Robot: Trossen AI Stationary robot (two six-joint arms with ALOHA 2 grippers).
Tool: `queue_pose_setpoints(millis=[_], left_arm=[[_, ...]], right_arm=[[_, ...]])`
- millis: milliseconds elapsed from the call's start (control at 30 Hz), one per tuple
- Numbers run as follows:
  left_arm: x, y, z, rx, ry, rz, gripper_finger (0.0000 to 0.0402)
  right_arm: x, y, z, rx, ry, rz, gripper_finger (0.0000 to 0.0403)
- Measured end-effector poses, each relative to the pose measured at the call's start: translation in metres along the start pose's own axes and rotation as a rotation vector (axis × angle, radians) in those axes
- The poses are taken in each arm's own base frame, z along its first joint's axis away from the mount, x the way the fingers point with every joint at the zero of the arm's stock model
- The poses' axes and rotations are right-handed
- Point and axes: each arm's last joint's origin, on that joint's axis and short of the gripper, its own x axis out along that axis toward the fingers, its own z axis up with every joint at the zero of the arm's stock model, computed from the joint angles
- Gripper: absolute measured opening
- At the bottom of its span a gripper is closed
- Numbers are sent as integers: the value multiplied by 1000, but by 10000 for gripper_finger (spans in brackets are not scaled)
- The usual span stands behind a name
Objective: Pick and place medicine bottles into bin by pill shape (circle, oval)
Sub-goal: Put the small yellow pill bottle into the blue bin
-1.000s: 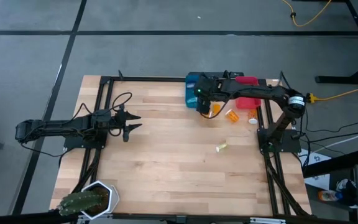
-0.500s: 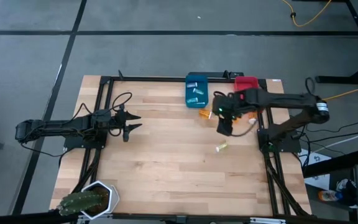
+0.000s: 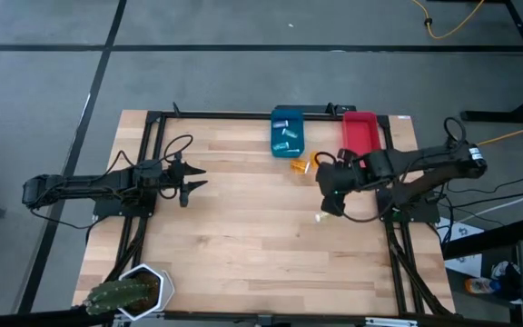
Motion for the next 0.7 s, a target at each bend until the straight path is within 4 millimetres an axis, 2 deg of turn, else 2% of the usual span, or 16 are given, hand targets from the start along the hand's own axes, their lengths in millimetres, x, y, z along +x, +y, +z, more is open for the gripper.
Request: queue_pose_setpoints(millis=[233, 400, 700], left_arm=[[0, 0, 0, 0, 0, -1, 163], [0, 0, 0, 0, 0, 0, 163], [0, 0, 0, 0, 0, 0, 163]], right_arm=[[-5, 10, -5, -118, -62, -83, 193], [-6, 9, -3, -156, -108, -171, 193], [-3, 1, 1, -233, -80, -172, 193]])
